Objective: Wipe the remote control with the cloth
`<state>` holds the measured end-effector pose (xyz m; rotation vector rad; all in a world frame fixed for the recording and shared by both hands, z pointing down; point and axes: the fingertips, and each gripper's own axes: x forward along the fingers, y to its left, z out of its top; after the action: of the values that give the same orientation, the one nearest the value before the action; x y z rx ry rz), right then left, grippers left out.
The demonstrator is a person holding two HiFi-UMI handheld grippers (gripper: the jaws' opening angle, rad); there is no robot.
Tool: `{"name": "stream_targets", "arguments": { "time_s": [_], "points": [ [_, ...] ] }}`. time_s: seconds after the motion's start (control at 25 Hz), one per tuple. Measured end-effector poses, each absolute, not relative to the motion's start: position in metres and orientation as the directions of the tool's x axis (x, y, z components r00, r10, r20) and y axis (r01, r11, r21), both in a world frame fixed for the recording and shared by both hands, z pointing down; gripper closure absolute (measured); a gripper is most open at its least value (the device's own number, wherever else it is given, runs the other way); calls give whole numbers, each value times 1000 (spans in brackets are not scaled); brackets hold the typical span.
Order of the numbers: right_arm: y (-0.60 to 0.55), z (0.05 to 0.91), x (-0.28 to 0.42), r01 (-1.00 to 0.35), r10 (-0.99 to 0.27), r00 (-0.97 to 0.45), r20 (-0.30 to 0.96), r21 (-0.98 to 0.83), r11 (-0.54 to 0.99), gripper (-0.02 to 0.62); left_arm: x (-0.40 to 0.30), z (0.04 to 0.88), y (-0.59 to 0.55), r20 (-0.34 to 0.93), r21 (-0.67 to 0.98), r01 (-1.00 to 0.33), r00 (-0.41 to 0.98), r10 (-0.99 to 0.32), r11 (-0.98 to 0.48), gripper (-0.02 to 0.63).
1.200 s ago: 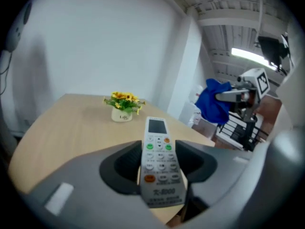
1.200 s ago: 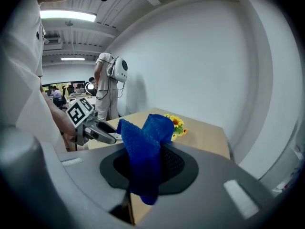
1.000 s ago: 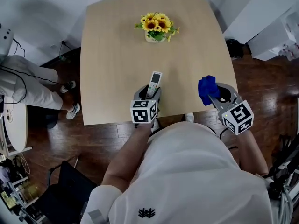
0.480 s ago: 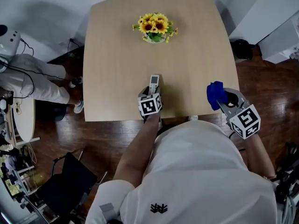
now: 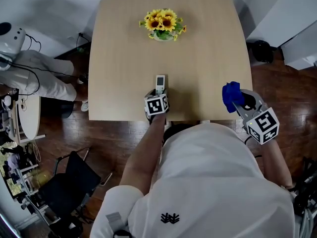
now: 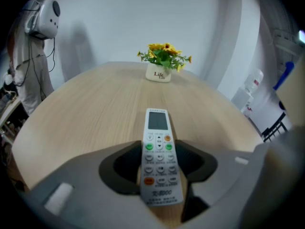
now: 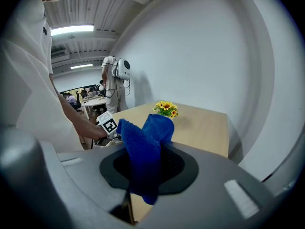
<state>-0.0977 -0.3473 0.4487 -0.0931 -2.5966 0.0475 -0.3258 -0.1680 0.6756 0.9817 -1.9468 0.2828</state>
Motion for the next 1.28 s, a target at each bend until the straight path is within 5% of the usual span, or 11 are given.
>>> {"name": "stream_targets", "arguments": {
  "time_s": [0.56, 0.96, 1.28],
  "points": [
    [-345, 466, -86, 112, 170, -859, 484, -145, 983, 517, -284, 655, -90, 804, -62, -852, -351, -480, 519, 337],
    [-300, 506, -84, 220, 307, -833, 460, -234, 947, 517, -138, 682, 105, 974, -47, -922, -127, -186, 385, 337],
    [-244, 489, -65, 182, 226, -853, 471, -138, 974, 517, -147, 662, 110, 922, 11, -924, -139, -362, 382, 348]
  ]
}}
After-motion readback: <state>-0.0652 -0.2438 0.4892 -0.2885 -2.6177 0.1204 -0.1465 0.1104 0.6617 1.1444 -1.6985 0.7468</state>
